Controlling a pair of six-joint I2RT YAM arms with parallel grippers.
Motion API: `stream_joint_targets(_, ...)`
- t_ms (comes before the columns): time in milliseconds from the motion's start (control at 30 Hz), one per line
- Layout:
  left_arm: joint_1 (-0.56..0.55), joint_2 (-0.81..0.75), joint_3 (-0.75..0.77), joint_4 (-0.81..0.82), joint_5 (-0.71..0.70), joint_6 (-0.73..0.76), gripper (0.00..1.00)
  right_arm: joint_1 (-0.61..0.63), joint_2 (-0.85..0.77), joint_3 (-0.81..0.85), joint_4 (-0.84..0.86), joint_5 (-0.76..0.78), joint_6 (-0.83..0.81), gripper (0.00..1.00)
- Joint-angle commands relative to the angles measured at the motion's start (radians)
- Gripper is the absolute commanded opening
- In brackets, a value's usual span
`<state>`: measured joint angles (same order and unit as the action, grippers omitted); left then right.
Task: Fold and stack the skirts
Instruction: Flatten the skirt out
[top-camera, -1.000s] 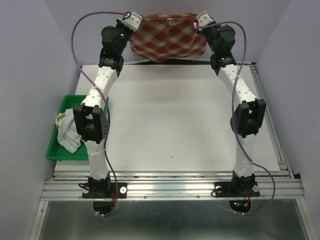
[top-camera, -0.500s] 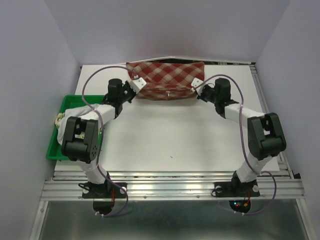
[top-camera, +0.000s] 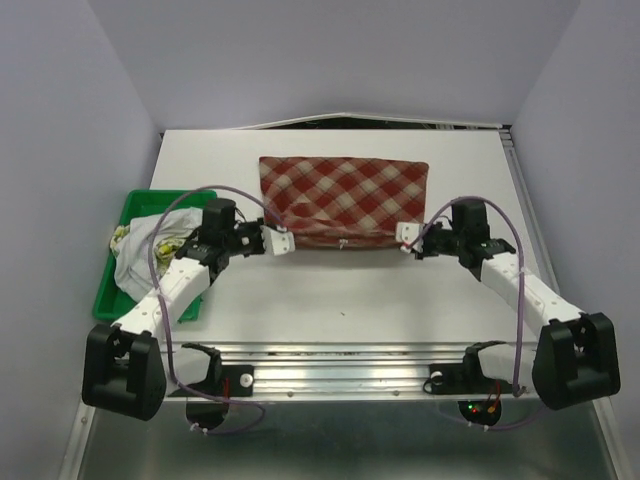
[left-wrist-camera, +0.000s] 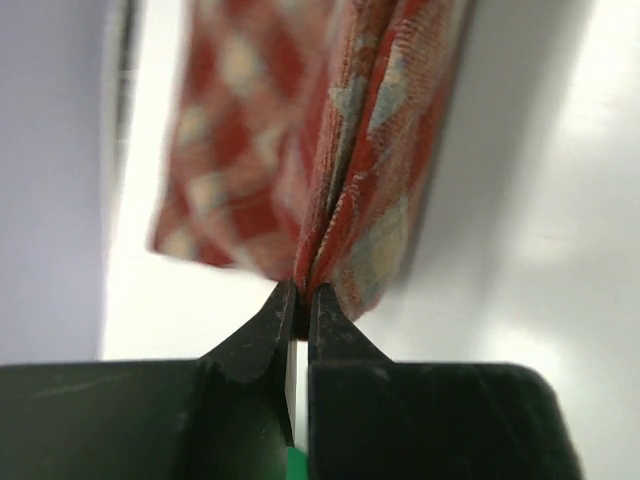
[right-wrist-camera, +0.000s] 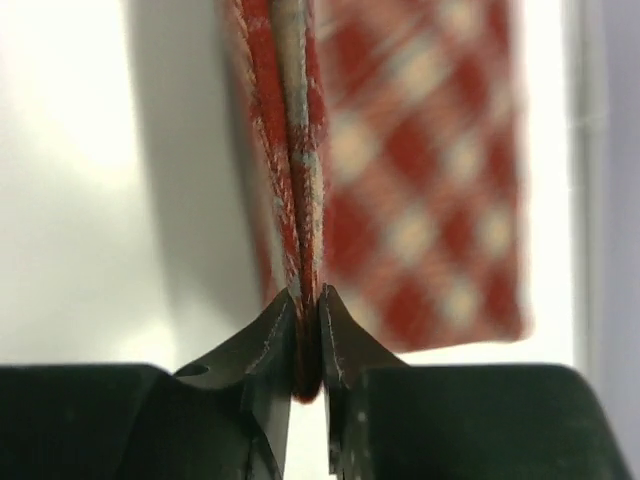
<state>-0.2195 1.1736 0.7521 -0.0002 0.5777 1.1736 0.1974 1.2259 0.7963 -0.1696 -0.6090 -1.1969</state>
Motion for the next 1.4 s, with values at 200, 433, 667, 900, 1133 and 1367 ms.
stream_joint_targets(200,-0.198,-0.258,-0.119,-0.463,-0.039,0.296,0.75,-0.006,-0.4,-0.247,-0.345,0.041,-0.327,0.93)
stream_joint_targets(433,-0.166,-0.122,0.14,-0.434,-0.074,-0.096,0.73,-0.006,-0.258,-0.076,-0.173,0.221,0.153,0.97)
stream_joint_targets(667,-0.021,0.464,0.665,-0.431,-0.087,-0.616,0.53,0.005,0.327,0.492,-0.47,0.204,0.759,0.8)
stream_joint_targets(900,-0.023,0.736,0.86,-0.357,-0.239,-0.697,0.42,0.016,0.602,0.615,-0.565,0.23,0.942,0.68)
stream_joint_targets(1133,-0.116,0.819,0.726,-0.37,-0.427,-0.441,0.27,0.016,0.82,0.658,-0.568,0.445,0.887,0.59)
stream_joint_targets(1367,-0.288,0.667,0.393,-0.373,-0.424,-0.194,0.19,-0.003,1.018,0.921,-0.524,0.603,0.774,0.59)
